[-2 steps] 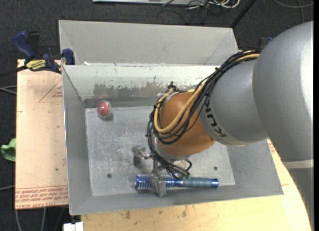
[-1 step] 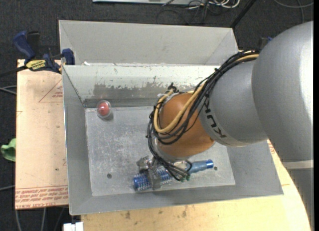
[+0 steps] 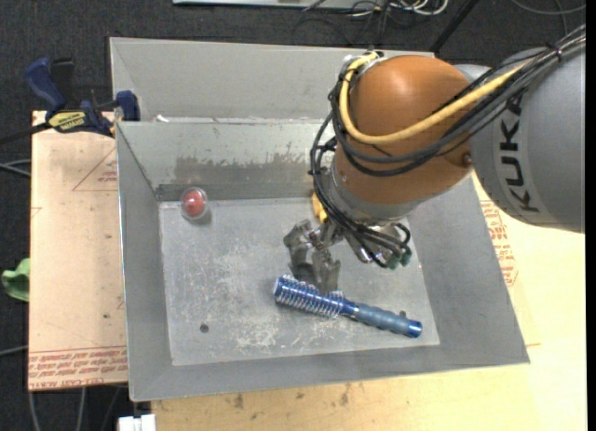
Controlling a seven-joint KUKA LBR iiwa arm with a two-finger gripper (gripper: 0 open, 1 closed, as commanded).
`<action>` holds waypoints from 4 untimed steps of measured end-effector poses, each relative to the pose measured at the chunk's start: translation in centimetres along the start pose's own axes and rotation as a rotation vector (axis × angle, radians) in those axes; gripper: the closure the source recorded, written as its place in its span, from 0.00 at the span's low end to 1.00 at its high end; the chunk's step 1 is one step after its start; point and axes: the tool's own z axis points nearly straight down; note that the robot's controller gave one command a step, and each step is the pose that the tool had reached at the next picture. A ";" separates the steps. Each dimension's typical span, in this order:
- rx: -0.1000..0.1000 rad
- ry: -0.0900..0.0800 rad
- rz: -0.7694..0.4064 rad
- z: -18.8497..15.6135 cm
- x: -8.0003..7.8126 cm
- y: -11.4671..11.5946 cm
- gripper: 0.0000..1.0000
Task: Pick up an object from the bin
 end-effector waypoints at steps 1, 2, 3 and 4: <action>-0.004 0.011 -0.401 1.7 0.7 -1.4 1.00; -0.010 0.016 -0.676 9.4 1.3 -1.0 1.00; -0.005 0.013 -0.404 8.8 3.8 -3.9 1.00; -0.001 0.003 -0.392 3.4 2.4 -5.1 1.00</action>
Offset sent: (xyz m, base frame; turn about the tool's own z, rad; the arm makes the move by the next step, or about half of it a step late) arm -0.0017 -0.0154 -0.0162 -0.4052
